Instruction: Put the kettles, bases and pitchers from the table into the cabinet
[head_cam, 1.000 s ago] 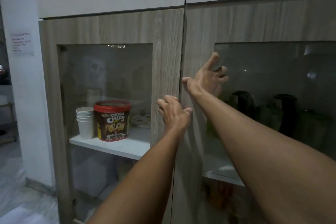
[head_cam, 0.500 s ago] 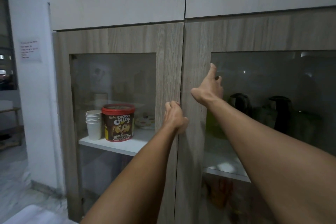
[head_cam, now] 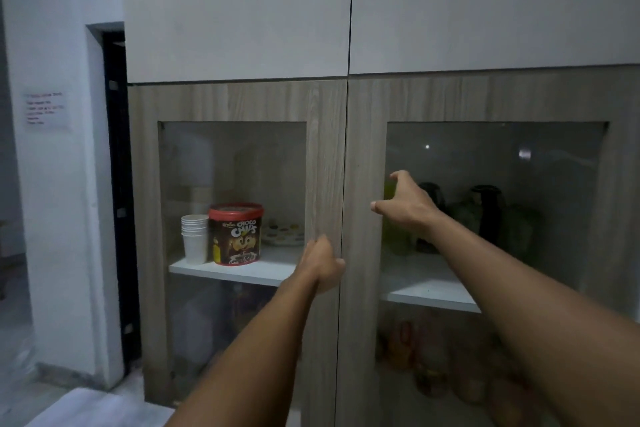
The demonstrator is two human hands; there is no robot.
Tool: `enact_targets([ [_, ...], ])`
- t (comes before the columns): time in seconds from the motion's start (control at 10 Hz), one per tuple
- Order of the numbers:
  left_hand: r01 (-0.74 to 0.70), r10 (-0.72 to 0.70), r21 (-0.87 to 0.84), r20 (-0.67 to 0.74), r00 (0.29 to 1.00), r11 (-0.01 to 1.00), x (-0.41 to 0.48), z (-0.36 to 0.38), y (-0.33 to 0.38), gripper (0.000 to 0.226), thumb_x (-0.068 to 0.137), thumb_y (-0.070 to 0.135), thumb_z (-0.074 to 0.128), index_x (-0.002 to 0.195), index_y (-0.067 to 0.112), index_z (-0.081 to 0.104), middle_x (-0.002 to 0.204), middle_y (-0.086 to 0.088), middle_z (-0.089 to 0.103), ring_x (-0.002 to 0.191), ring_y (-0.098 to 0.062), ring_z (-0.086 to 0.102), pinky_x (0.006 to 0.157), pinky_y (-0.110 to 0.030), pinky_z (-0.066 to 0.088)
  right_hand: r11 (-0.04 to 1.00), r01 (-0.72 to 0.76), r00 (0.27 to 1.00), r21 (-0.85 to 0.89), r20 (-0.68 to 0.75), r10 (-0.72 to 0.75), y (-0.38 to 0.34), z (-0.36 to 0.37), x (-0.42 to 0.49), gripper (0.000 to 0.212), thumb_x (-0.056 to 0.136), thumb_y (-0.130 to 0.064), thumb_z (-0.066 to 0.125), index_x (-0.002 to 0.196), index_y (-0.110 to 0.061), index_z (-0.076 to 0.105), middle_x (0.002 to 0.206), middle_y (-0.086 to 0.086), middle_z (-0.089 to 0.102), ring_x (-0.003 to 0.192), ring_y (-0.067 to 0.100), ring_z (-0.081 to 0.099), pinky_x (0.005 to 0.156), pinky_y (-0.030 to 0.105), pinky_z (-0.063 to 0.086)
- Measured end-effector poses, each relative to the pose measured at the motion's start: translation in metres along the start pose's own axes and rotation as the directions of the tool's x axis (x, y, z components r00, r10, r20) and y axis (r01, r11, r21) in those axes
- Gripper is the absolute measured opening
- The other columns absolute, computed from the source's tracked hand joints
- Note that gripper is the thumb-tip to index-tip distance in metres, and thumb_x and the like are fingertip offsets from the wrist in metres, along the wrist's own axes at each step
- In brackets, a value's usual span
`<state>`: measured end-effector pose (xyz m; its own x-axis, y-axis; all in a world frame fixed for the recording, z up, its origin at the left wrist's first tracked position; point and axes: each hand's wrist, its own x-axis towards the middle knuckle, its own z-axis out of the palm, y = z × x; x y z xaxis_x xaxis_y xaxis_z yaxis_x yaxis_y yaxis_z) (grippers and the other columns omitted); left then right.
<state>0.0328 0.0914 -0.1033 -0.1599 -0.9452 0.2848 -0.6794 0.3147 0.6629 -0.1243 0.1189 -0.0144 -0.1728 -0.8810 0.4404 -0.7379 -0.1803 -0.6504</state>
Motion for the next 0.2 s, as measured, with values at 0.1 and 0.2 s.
enact_targets([
  [0.1, 0.012, -0.015, 0.024, 0.097, 0.995, 1.000, -0.052, 0.001, -0.047, 0.034, 0.096, 0.021, 0.055, 0.129, 0.011, 0.052, 0.127, -0.009, 0.057, 0.111, -0.018, 0.056, 0.097, -0.034, 0.049, 0.995, 0.014, 1.000, 0.102, -0.029, -0.011, -0.021, -0.015, -0.062, 0.065, 0.089, -0.024, 0.069, 0.144, -0.015, 0.037, 0.139, 0.012, 0.050, 0.124, 0.029, 0.052, 0.100, 0.042, 0.048],
  [0.2, 0.079, -0.112, 0.139, 0.244, 0.963, 0.987, -0.113, 0.015, -0.112, 0.014, 0.092, 0.026, 0.059, 0.093, 0.013, 0.065, 0.103, -0.008, 0.068, 0.096, -0.022, 0.065, 0.090, -0.040, 0.054, 0.956, 0.104, 0.983, 0.275, -0.176, -0.056, -0.043, -0.032, -0.130, 0.043, 0.091, -0.021, 0.066, 0.131, -0.018, 0.051, 0.123, 0.007, 0.059, 0.112, 0.023, 0.059, 0.090, 0.037, 0.053],
])
